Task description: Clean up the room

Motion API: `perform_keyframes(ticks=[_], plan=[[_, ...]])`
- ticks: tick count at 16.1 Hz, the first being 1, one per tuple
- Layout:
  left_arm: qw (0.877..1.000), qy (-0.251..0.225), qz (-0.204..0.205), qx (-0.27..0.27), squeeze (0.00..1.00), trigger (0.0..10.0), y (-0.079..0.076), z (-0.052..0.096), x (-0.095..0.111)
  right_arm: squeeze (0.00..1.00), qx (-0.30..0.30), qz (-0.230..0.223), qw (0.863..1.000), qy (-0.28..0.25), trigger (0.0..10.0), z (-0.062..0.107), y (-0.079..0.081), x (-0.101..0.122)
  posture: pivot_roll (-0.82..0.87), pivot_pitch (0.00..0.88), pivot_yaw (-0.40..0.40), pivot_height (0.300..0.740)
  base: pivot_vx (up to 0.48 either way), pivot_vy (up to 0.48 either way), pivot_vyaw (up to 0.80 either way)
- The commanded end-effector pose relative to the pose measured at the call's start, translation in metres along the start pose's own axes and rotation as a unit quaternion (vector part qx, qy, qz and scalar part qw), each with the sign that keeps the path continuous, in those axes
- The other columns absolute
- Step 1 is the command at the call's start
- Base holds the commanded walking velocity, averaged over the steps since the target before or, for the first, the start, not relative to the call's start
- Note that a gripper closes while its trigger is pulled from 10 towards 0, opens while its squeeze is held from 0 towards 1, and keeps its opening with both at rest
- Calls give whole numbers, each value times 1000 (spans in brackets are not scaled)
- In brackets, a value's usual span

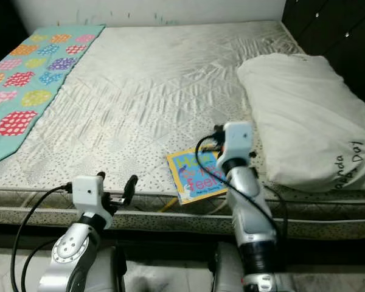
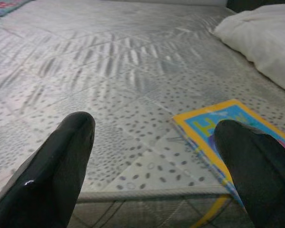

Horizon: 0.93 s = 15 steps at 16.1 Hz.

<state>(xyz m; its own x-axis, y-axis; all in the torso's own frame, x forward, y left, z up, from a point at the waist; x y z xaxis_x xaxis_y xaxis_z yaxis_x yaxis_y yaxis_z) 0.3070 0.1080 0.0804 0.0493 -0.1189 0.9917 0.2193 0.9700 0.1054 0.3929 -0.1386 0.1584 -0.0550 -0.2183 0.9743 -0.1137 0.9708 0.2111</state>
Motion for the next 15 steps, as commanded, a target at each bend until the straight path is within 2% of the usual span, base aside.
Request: perform_keyframes(ticks=[1,3,6,11,15], plan=[[1000,-10,-6,-4,0,10000,-1,-1,8,0,-4,-2,1000,-8,10000,-4,0,5,-10,0,36,630,0,0,0],[1000,-11,-9,-8,0,10000,-2,-1,12,0,-6,-3,1000,-14,10000,-6,0,8,-7,0,36,644,0,0,0],[1000,-25,-16,4,0,10000,3,-5,20,0,-18,-5,999,-42,10000,-14,-3,24,-8,0,50,692,0,0,0],[998,-38,-22,33,0,10000,13,-8,24,0,-35,8,998,-51,10000,-12,-15,26,-9,0,54,740,0,0,0],[998,-40,-18,39,0,10000,17,-8,22,0,-44,28,998,-45,10000,-3,-24,19,-7,0,52,740,0,0,0]])
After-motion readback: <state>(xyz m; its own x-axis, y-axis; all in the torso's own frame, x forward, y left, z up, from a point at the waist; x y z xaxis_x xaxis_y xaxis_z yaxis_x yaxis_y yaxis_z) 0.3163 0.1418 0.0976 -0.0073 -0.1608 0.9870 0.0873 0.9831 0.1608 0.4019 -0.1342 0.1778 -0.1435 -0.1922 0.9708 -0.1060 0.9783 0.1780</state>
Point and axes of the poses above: a point about 5 cm out from each wrist's last joint towards the gripper, its own z axis pointing back from the gripper into the wrist, its own x axis along the axis of the wrist's last joint, y = z × x, the point moved 6 cm from there along -z, pointing out of the wrist towards the gripper, and after that the axes turned 13 degrees about -z, right-handed, at the moved point
